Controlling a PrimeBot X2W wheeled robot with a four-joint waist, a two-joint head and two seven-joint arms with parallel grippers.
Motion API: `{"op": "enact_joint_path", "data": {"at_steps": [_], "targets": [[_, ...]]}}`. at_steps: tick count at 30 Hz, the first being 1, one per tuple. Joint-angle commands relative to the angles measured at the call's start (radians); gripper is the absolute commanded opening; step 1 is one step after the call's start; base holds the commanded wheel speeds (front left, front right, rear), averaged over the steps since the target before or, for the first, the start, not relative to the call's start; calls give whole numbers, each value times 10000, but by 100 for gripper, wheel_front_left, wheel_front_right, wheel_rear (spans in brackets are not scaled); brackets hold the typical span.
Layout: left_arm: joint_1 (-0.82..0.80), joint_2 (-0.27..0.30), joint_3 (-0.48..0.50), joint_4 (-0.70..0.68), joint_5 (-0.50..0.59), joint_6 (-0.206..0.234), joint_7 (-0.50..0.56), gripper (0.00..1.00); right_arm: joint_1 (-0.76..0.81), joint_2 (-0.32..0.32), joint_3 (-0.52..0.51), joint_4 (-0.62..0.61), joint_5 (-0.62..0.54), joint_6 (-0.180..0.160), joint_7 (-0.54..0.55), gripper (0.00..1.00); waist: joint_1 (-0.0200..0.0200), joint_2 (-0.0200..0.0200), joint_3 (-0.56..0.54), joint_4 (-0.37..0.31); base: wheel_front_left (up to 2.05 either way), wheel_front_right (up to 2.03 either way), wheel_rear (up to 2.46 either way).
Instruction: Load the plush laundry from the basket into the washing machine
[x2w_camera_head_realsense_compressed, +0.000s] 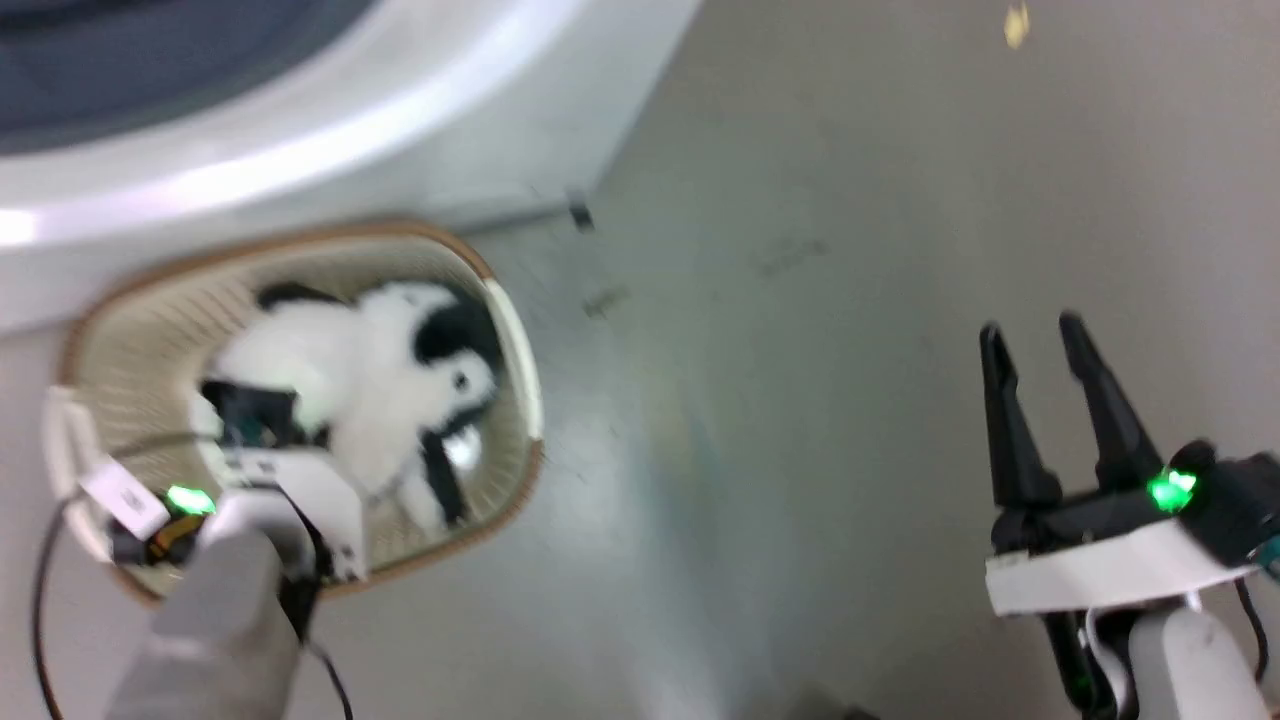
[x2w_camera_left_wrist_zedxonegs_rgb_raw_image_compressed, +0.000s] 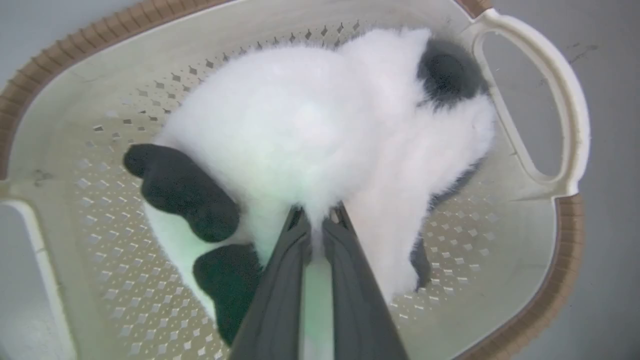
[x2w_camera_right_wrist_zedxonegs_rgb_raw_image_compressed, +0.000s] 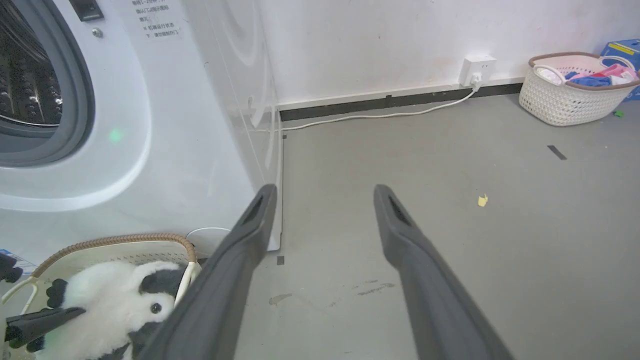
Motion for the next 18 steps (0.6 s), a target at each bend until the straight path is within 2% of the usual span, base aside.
{"op": "enact_joint_path", "data": {"at_steps": [1,6,12,18], "targets": [[340,-120,-1,-118,-60,-59,-203,0,224,-8,-51,114,-181,-9,-44,100,0,-1,-1483,875,0,0,0],[1361,-506,159,-1135,-256,-117,-396,0,572,-8,-81,301,-541,-9,-44,100,0,-1,-2873,1375,0,0,0],[3407,-698,810,-4825,-43,329,-404,0,935,-8,-265,420,-691,-9,-44,100,0,-1,-3885,1806,0,0,0],[4717,-881,1569,-8062,261,633,-406,0,1136,-8,-232,366,-728,-9,-44,100,0,-1,-3975,1934,0,0,0]]}}
